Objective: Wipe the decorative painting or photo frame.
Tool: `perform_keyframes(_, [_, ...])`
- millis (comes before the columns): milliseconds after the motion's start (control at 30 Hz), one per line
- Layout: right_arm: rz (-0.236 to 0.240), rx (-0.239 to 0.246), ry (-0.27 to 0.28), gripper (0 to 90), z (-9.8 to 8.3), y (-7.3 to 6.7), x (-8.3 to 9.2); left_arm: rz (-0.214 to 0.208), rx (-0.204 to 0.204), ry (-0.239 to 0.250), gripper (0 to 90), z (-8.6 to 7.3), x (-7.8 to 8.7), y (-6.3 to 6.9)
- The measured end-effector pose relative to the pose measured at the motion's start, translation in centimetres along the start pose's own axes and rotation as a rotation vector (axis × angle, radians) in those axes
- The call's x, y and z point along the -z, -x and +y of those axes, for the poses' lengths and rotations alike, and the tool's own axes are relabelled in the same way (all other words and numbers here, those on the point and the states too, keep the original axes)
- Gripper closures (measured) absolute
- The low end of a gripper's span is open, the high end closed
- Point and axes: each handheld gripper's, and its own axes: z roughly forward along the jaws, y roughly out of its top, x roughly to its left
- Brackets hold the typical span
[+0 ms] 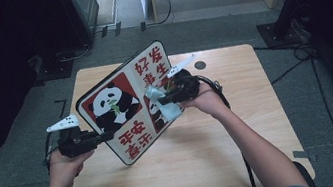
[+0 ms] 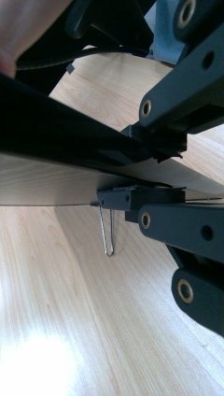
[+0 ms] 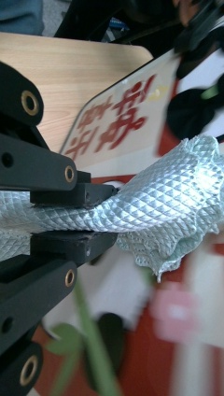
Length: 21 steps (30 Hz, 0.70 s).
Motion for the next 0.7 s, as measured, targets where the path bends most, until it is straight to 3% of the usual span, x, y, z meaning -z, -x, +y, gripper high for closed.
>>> perform_keyframes(167, [-0.020, 0.046, 0.013, 79.9, 4.1, -1.1, 1.6, 0.000, 0.001, 0.001, 78.1, 0.0, 0.0, 0.0])
perform_keyframes(200, [-0.020, 0.046, 0.013, 79.9, 4.1, -1.1, 1.6, 0.000, 0.001, 0.001, 78.1, 0.0, 0.0, 0.0])
perform_keyframes(233, [-0.028, 0.064, 0.018, 79.8, 5.4, -1.5, 2.0, -0.001, 0.001, 0.000, 78.1, 0.0, 0.0, 0.0])
perform_keyframes(333, [-0.031, 0.074, 0.028, 79.8, 6.5, -1.8, 2.4, -0.001, 0.000, 0.000, 78.1, 0.0, 0.0, 0.0])
perform_keyframes(367, [-0.033, 0.086, 0.041, 79.8, 7.8, -2.3, 2.8, -0.002, 0.001, 0.000, 78.0, 0.0, 0.0, 0.0])
perform_keyframes(700, [-0.048, 0.119, 0.072, 79.5, 10.9, -3.2, 3.0, -0.005, 0.000, 0.001, 78.1, 0.0, 0.0, -0.1])
